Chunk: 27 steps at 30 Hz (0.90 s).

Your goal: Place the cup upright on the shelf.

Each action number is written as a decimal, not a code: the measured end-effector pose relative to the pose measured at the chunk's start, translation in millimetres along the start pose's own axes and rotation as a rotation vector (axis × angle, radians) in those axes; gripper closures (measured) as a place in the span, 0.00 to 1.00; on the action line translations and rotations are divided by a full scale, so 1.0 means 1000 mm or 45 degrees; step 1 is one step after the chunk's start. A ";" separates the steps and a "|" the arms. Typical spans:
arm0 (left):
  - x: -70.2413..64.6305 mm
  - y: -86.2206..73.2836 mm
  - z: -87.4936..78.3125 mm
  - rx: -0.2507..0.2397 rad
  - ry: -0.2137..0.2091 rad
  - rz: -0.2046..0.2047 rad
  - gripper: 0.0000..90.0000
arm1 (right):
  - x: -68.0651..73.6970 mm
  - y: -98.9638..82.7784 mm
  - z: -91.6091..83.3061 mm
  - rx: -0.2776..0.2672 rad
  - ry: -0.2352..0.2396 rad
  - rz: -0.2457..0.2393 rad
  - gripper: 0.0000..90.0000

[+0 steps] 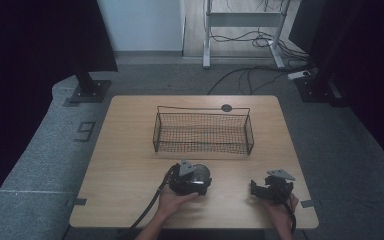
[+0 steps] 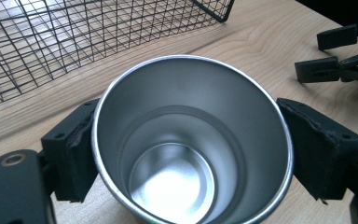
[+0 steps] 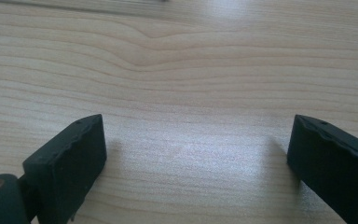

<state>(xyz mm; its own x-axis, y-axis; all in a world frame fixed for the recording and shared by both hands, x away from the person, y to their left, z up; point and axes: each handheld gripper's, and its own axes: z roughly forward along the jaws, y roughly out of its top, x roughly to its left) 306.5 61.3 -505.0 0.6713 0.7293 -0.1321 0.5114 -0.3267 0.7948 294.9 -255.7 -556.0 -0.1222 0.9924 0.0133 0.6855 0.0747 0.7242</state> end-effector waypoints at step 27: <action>0.019 0.040 -0.041 -0.125 -0.040 -0.047 0.16 | 0.000 0.000 0.000 -0.002 -0.010 0.008 0.05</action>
<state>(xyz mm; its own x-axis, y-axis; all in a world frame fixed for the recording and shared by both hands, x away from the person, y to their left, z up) 317.5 86.3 -451.5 0.6703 0.7200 -0.1796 0.4821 -0.2384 0.8431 295.0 -256.2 -556.1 -0.1128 0.9935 0.0125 0.6853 0.0687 0.7251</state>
